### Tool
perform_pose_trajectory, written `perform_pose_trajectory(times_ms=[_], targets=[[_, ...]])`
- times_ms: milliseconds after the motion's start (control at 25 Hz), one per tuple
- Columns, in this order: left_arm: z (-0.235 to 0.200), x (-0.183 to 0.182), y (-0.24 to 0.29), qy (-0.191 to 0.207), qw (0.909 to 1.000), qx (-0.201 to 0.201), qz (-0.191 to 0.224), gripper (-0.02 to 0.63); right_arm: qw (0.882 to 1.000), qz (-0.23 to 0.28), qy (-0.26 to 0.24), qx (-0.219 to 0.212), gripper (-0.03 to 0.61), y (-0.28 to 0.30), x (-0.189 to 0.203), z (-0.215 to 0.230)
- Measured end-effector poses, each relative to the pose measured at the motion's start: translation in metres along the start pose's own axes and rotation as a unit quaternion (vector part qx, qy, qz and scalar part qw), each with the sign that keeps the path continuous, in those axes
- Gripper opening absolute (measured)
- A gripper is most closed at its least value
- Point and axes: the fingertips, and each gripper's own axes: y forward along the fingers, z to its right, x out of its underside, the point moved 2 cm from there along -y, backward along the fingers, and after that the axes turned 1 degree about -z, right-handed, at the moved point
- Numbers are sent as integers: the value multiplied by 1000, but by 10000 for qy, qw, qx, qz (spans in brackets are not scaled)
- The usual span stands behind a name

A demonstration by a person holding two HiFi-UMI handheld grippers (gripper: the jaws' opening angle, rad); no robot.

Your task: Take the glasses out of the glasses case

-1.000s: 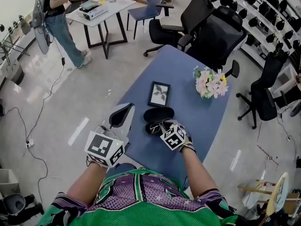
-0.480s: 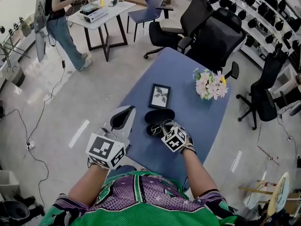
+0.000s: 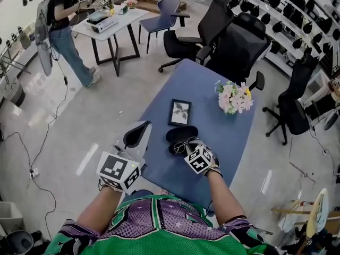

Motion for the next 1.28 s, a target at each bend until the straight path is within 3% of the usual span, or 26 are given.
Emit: perform_pose_trajectory(times_ms=[520,960,1280], targets=[[2,-22,-15,41,9993,304,221,15,9962,226,557,630,18,-40,-11,12],[2,-34,-27,73,9979,552,336,15,9849,569,1116,1193,18,-81,-22,13],[12,-39,-27,3,9960,805,393,15,9703,950,1437,1698,18,-117,-33,13]])
